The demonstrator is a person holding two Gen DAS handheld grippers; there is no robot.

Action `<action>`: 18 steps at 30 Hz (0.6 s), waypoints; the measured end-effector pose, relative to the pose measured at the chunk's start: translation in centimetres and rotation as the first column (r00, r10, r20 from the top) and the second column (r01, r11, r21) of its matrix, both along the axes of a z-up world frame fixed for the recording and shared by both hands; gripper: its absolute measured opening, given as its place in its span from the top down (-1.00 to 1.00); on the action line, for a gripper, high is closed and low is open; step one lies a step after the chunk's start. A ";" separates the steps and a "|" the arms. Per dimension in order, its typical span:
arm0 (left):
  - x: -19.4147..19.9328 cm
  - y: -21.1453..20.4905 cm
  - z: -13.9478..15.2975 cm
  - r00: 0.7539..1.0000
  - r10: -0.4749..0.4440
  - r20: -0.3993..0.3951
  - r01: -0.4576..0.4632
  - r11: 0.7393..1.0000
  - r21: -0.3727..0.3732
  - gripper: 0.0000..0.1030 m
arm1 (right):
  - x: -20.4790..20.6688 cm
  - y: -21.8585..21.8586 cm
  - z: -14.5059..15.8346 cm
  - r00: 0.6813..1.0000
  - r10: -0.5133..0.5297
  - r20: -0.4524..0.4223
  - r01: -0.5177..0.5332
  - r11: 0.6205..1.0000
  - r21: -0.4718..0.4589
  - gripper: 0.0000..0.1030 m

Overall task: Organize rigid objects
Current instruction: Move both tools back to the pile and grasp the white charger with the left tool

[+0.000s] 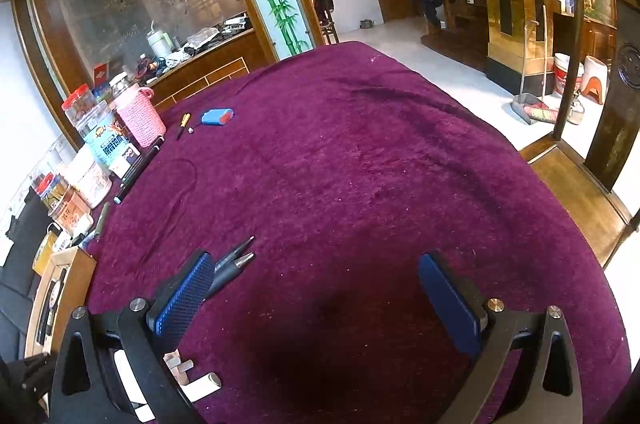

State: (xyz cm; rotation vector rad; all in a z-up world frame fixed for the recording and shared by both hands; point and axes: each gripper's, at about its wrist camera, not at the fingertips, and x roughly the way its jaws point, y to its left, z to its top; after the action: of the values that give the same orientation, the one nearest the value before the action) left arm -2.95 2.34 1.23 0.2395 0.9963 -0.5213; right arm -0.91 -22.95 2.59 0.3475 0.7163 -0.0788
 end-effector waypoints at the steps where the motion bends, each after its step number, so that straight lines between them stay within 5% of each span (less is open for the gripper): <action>1: 0.1 -0.1 0.0 1.000 -0.001 0.002 0.001 1.000 -0.005 -0.25 | 0.0 0.0 0.0 1.000 -0.001 -0.001 0.001 1.000 0.000 -0.99; 9: -0.4 -1.2 -0.9 0.998 -0.032 0.048 0.030 0.998 0.047 -0.12 | 0.3 0.2 -0.4 1.000 0.008 -0.019 -0.008 1.000 0.001 -0.99; 18: -2.8 1.3 1.5 0.999 0.025 0.044 -0.021 0.995 -0.099 -0.13 | 0.8 -0.4 -1.2 0.998 0.001 -0.057 0.002 0.999 0.046 -0.99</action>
State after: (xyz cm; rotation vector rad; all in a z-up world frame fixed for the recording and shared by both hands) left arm -5.72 3.65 2.77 0.1507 0.9258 -0.5405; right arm -0.10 -23.38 1.43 0.3904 0.7750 -0.0730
